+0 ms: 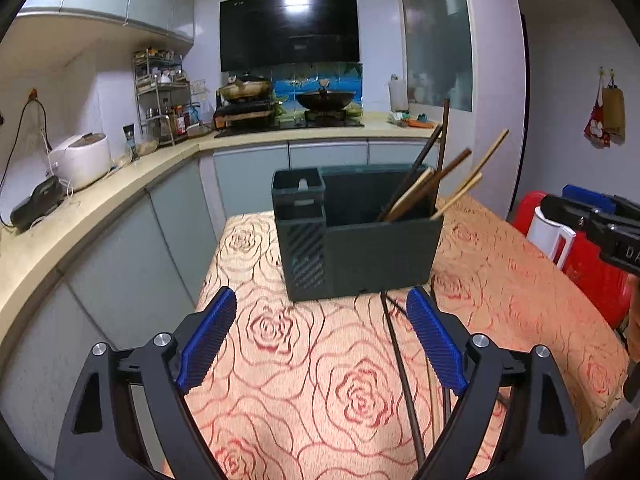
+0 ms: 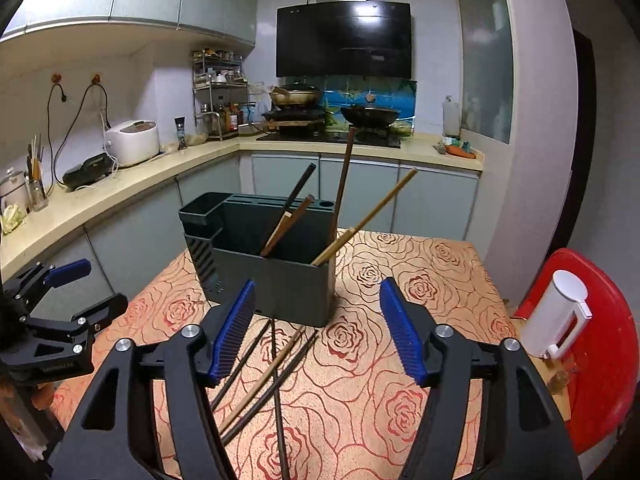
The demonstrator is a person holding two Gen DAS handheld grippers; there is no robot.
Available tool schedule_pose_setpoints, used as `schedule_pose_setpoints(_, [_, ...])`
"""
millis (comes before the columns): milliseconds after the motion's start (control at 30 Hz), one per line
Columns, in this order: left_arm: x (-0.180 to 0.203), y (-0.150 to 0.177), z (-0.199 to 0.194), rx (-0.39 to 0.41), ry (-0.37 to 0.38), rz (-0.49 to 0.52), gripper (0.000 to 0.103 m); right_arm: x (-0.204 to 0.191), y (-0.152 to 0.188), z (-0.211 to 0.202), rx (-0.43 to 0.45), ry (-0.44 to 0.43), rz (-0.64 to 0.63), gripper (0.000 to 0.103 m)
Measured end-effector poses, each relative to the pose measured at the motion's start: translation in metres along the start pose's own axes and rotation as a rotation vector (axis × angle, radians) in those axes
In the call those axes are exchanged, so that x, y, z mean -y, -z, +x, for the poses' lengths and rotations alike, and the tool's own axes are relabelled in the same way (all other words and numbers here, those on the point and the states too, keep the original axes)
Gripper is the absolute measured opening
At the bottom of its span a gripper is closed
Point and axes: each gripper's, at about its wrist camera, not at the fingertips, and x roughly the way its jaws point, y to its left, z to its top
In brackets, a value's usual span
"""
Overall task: Organize utensils
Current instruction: 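Withdraw both open tools back over the remaining chopsticks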
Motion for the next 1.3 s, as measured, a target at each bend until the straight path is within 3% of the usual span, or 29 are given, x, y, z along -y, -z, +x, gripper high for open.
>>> schedule_pose_setpoints(267, [-0.009,0.020,0.006,-0.051,0.000,-0.045,0.085,0.001,0.014,0.001,-0.009,0.011,0.013,0.068])
schedule_pose_setpoints(800, [0.009,0.061,0.020,-0.143,0.039,-0.007,0.085,0.008,0.053,0.017,-0.101,0.017,0.045,0.068])
schedule_pose_setpoints(1000, [0.014,0.078,0.023,-0.176,0.048,0.008,0.085,0.015,0.081,0.021,-0.149,0.006,0.051,0.068])
schedule_pose_setpoints(1300, [0.037,0.100,0.026,-0.228,0.127,0.045,0.085,0.010,0.131,0.025,-0.235,-0.043,0.023,0.068])
